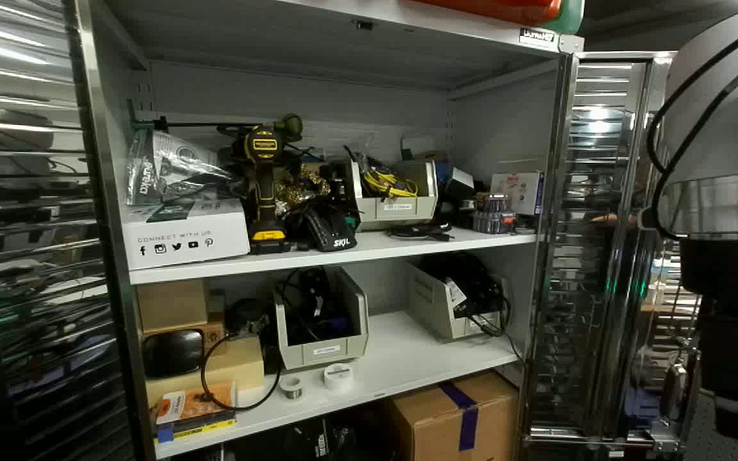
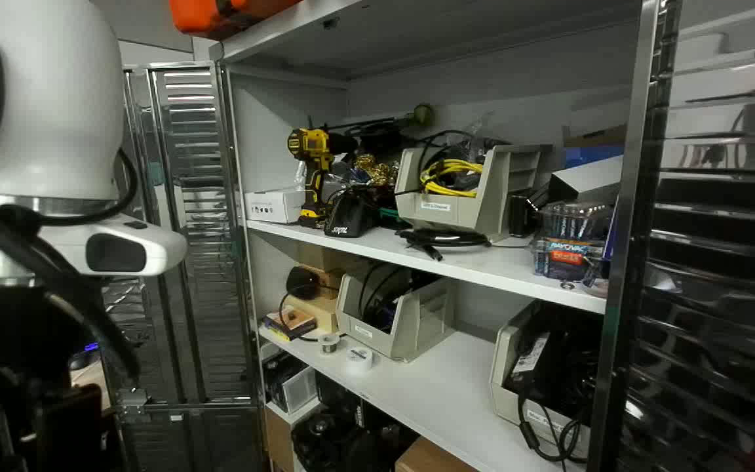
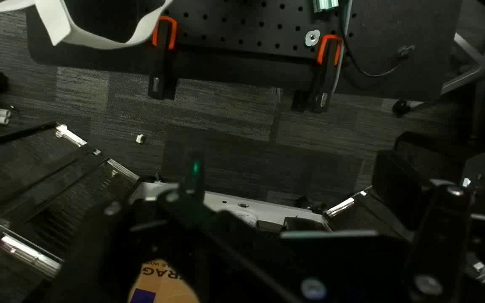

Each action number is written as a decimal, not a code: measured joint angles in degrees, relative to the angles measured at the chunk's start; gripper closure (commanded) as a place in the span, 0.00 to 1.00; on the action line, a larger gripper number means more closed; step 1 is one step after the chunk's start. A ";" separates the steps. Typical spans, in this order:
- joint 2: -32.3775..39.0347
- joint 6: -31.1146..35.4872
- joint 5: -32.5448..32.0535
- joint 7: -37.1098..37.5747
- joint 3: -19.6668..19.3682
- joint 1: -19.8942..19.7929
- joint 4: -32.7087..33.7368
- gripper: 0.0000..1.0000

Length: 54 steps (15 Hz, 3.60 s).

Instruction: Put the black cable on the top shelf in the tray behind it

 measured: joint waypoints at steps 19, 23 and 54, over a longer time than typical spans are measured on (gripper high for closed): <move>19.39 12.23 7.39 10.04 -2.55 -3.51 14.01 0.00; 30.92 15.90 7.28 16.13 -1.55 -3.99 25.81 0.00; 79.50 5.03 2.98 42.79 -4.99 -5.42 94.20 0.85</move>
